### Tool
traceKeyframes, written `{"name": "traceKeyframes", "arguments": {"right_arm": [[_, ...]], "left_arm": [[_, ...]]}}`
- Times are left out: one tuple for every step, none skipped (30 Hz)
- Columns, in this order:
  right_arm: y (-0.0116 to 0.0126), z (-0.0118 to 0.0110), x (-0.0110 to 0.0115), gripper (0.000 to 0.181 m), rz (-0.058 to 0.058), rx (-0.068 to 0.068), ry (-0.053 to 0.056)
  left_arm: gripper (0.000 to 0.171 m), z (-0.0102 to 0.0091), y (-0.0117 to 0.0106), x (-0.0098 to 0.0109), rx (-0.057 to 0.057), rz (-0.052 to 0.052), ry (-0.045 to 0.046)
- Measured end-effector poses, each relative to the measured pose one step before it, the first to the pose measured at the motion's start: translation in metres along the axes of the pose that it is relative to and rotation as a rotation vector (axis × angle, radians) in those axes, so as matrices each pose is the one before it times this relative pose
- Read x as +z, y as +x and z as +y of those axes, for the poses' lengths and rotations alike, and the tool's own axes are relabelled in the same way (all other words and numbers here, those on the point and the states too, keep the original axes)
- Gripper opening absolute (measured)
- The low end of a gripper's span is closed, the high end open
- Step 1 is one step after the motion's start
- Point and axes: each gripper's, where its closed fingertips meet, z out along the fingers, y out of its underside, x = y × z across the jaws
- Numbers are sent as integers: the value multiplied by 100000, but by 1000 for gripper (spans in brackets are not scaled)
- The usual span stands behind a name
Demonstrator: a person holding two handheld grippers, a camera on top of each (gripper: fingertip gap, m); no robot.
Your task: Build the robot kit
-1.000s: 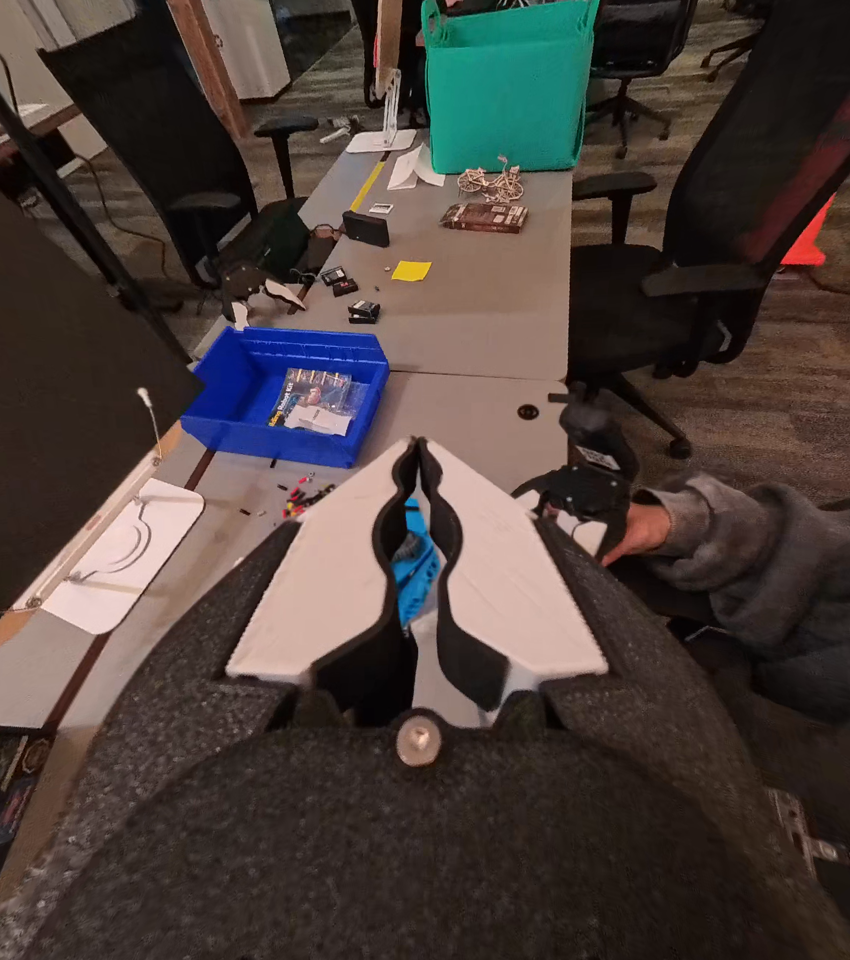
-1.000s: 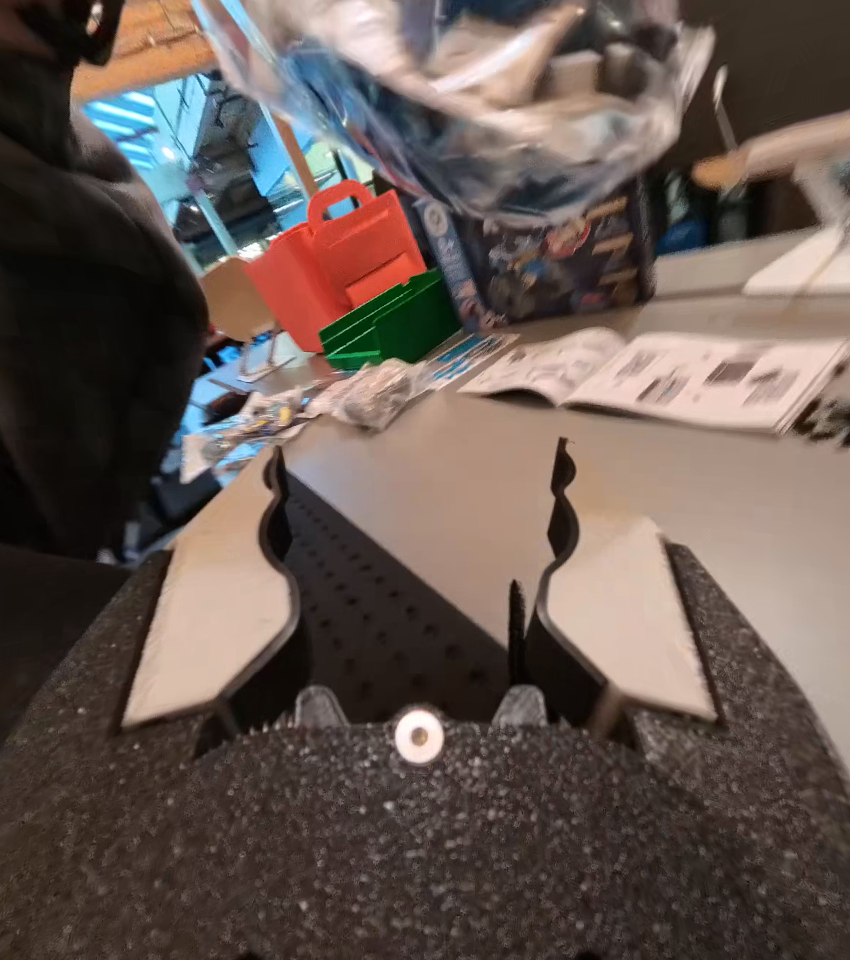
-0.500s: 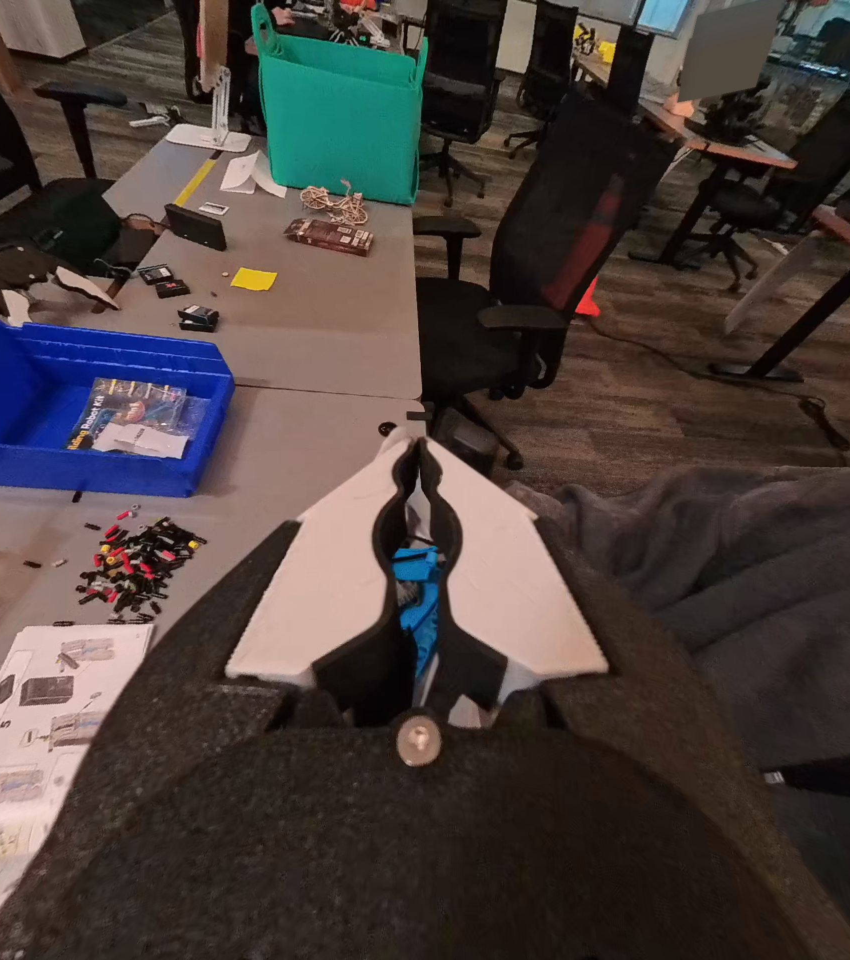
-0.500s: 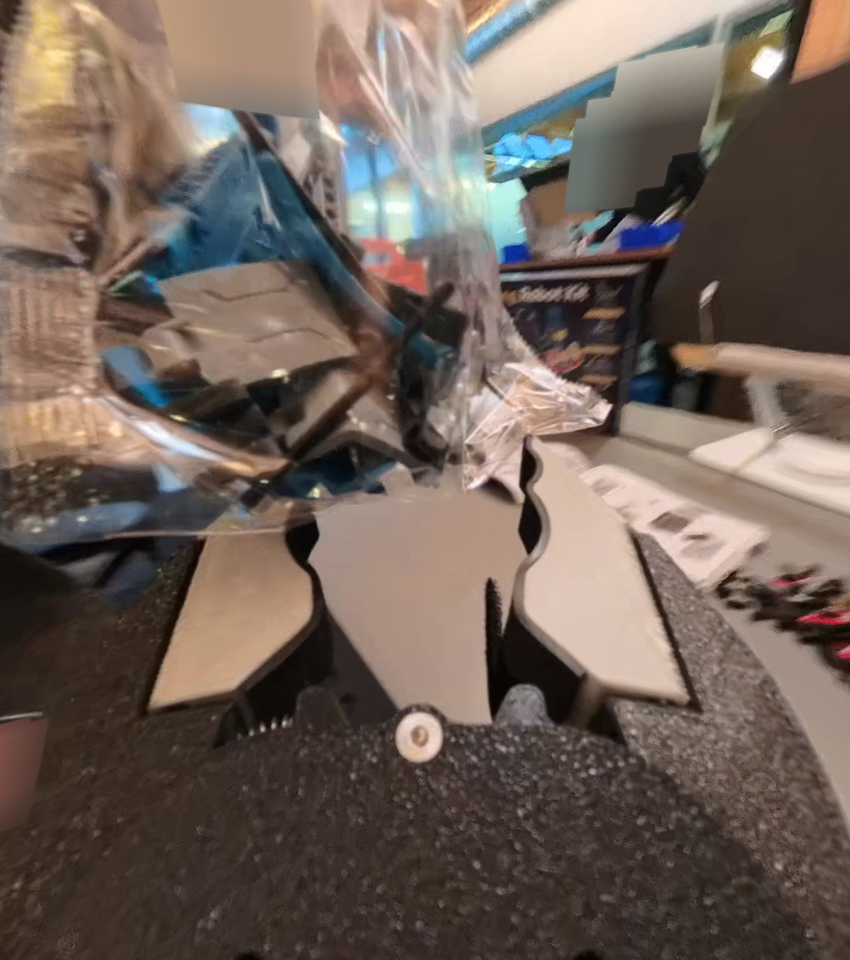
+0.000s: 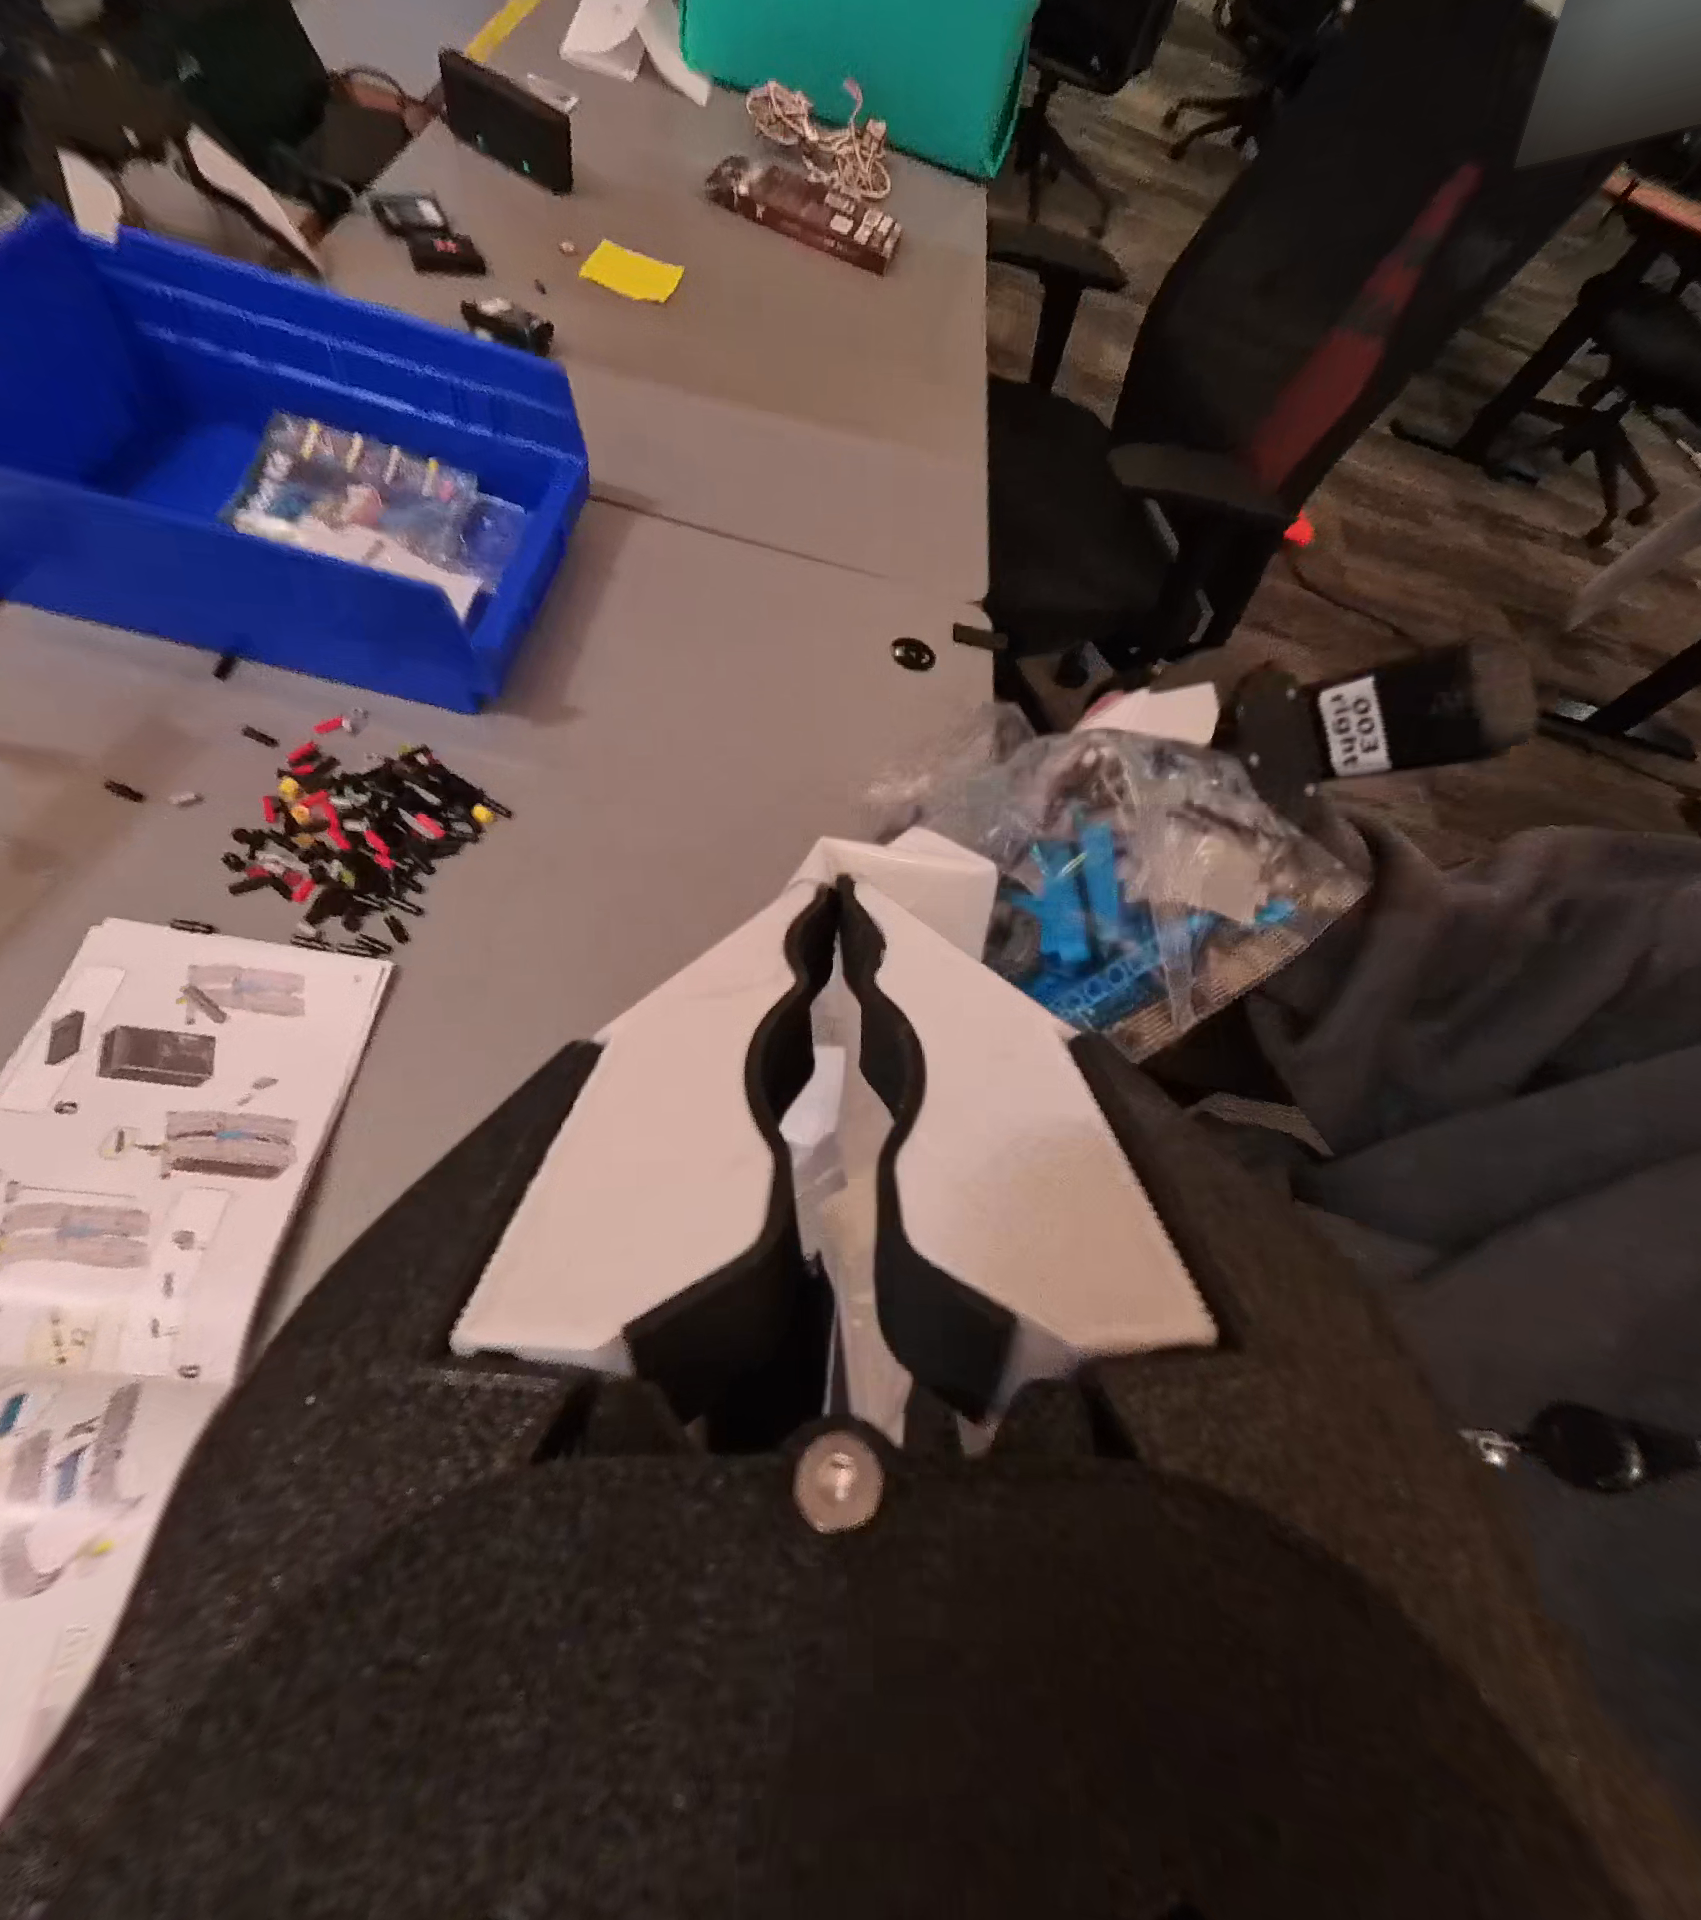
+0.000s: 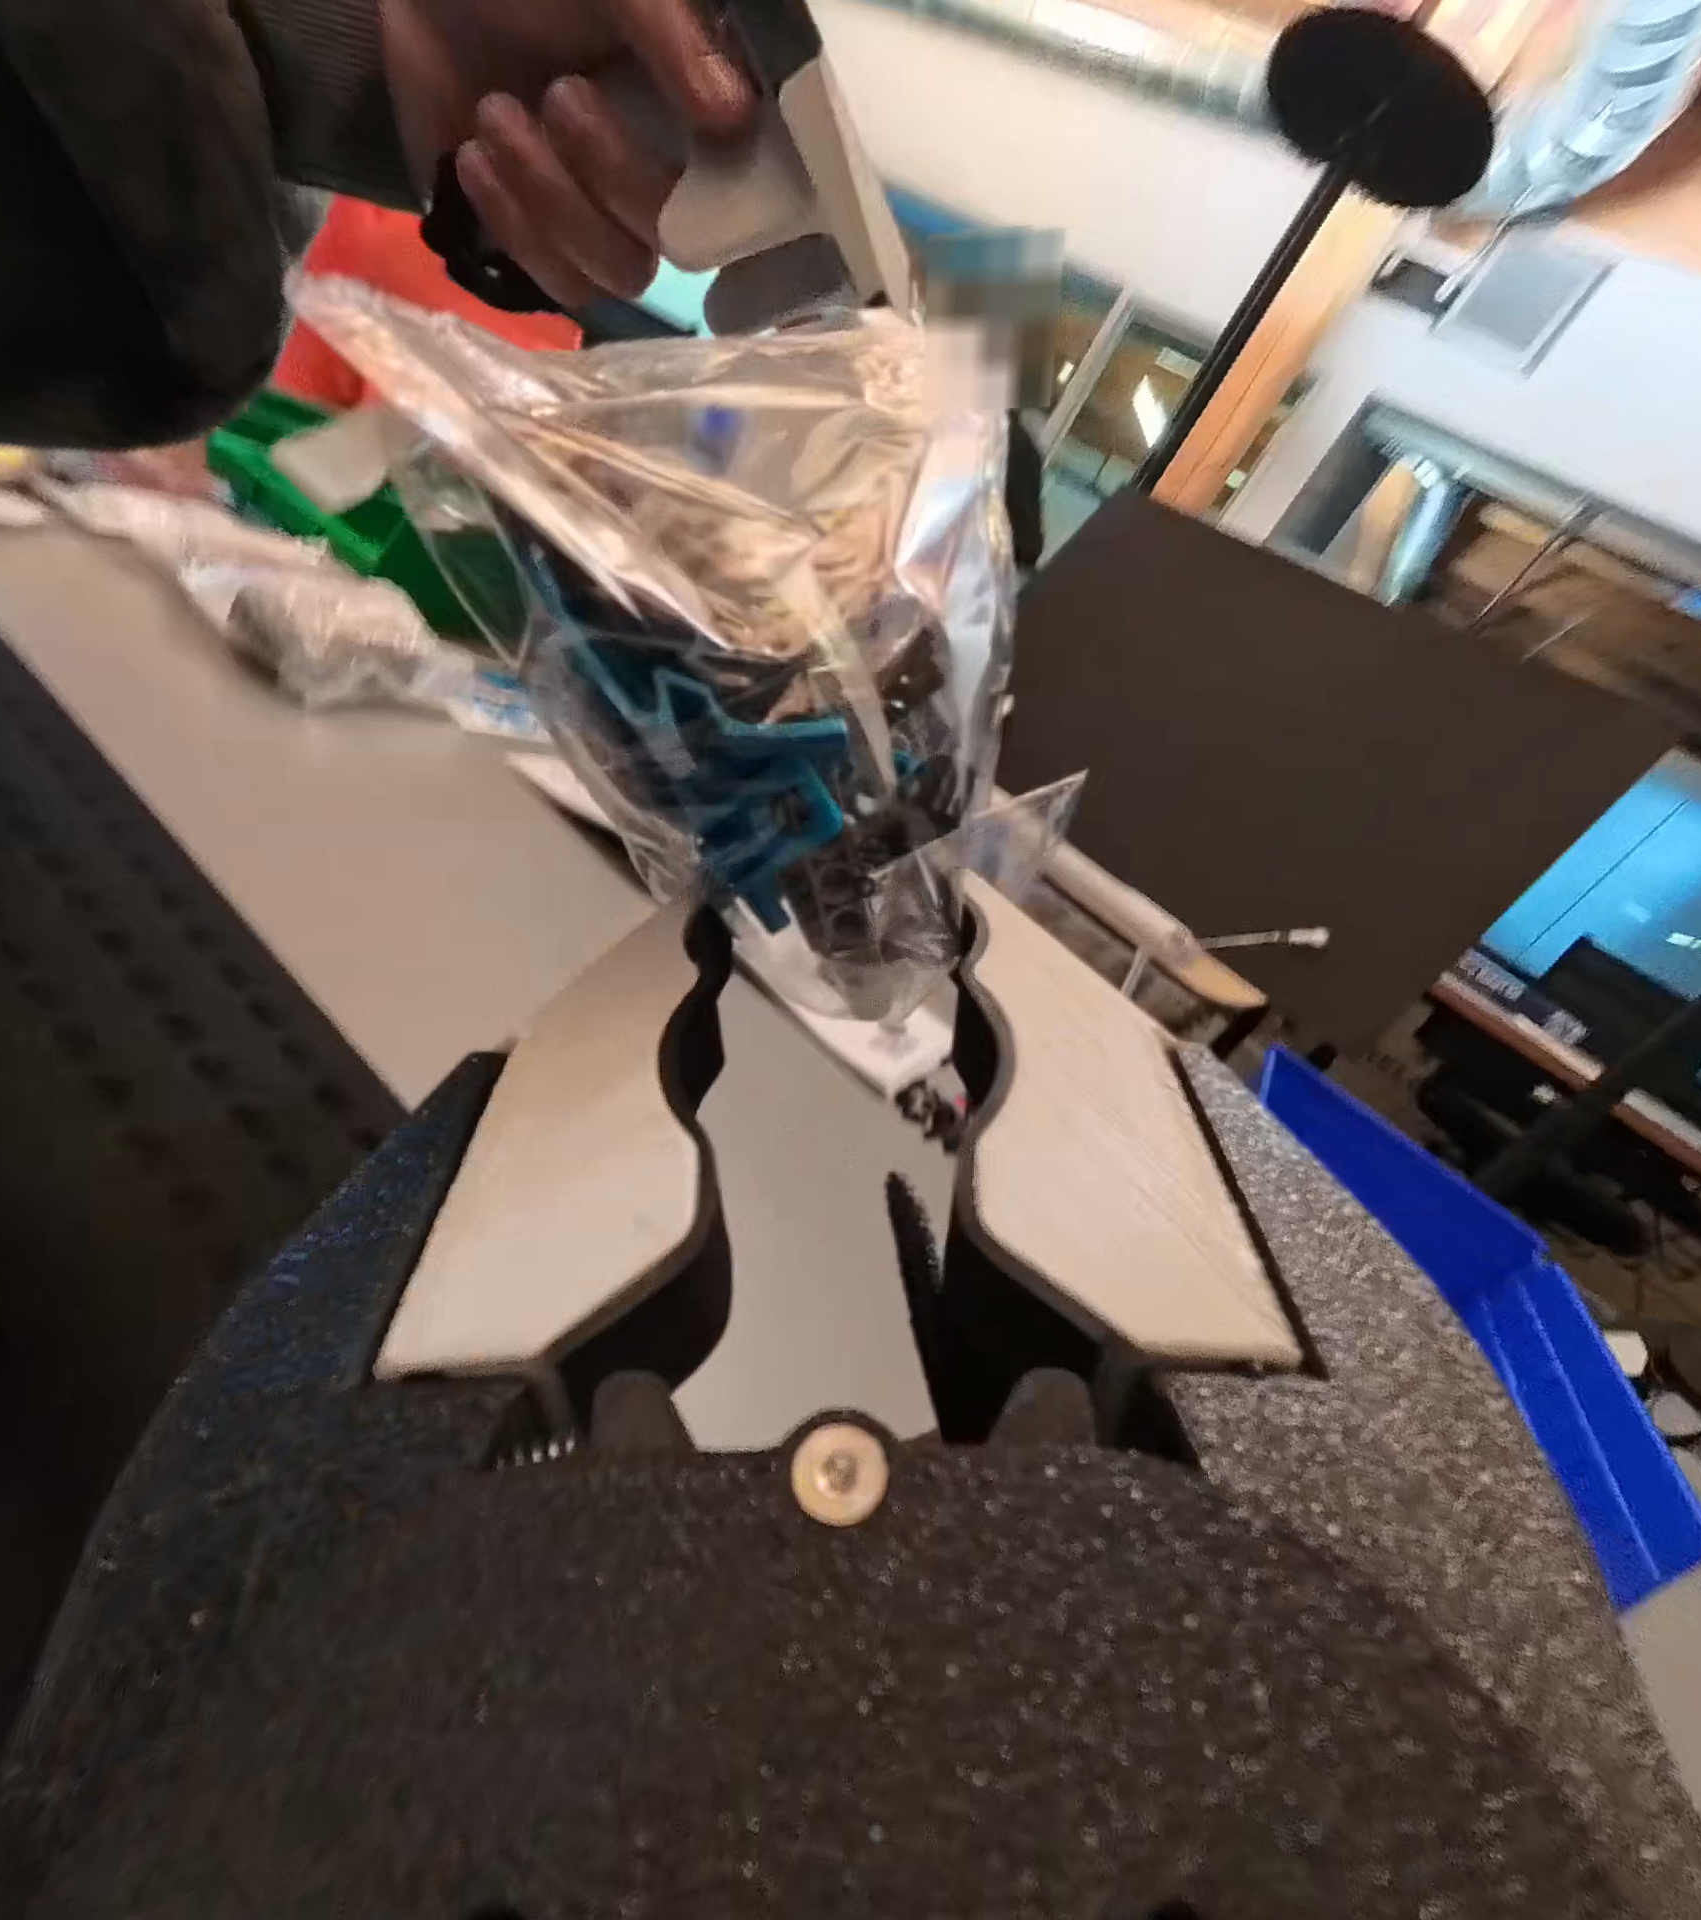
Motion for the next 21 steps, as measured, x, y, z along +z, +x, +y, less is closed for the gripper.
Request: {"name": "traceKeyframes", "arguments": {"right_arm": [[303, 927, -450, 38, -514, -517, -3598], [456, 944, -440, 37, 572, -705, -2720], [463, 1169, -287, 37, 207, 652, -3481], [534, 1436, -111, 37, 174, 1149, -4983], [646, 1474, 48, 36, 1077, 436, -5165], [443, 1398, 221, 36, 65, 122, -4794], [242, 1429, 409, 36, -943, 168, -5897], [213, 1160, 509, 34, -318, -999, -5189], [221, 955, 582, 33, 547, -1340, -4404], [40, 752, 591, 32, -386, -990, -3670], [-20, 617, 534, 32, -829, -71, -3147], [-67, 410, 447, 32, -1117, 783, -1780], [-38, 311, 366, 31, -926, 1500, -746], [-21, 458, 329, 31, -1217, 2160, -1490], [-7, 472, 250, 31, -1037, 1786, -1537], [-3, 381, 127, 31, -705, 1147, -1046], [30, 154, -10, 31, -308, 694, -222], [34, -68, -126, 31, 162, 424, 616], [44, -259, -241, 31, 240, 518, 1098], [-5, -330, -282, 31, -70, 798, 728], [0, -330, -280, 31, 13, 419, 119]], "left_arm": [[0, 1419, -929, 1124, -2686, 1449, -1629], [0, 1377, -942, 1178, -2410, 1378, -1749], [0, 1336, -1059, 1152, -2273, 778, -2136], [0, 1128, -1143, 1082, -2453, 187, -1227], [0, 989, -1204, 995, -2162, -163, -1038], [0, 948, -1137, 960, -1577, 39, -1334], [0, 683, -953, 883, -1607, 341, -338], [0, 513, -877, 807, -752, -636, 160], [0, 448, -771, 709, 688, -1684, 60], [0, 337, -629, 559, 1260, -2246, 365], [5, 306, -541, 371, 1472, -2769, 156], [11, 155, -381, 158, 1247, -2579, 1007], [12, -41, 89, -109, 1812, -868, 2255], [14, 124, 202, -207, 2215, -538, 1234], [18, 318, -7, -292, 2328, -2251, -346], [25, 345, -317, -389, 2786, -4229, -677], [28, 183, -496, -517, 2751, -5682, -401], [32, 72, -508, -706, 2308, -5902, 490], [35, -109, -194, -866, 2405, -4884, 809], [39, -350, -48, -1143, 3229, -5165, 1592], [43, -662, 490, -1122, 4632, -3574, 3263]]}}
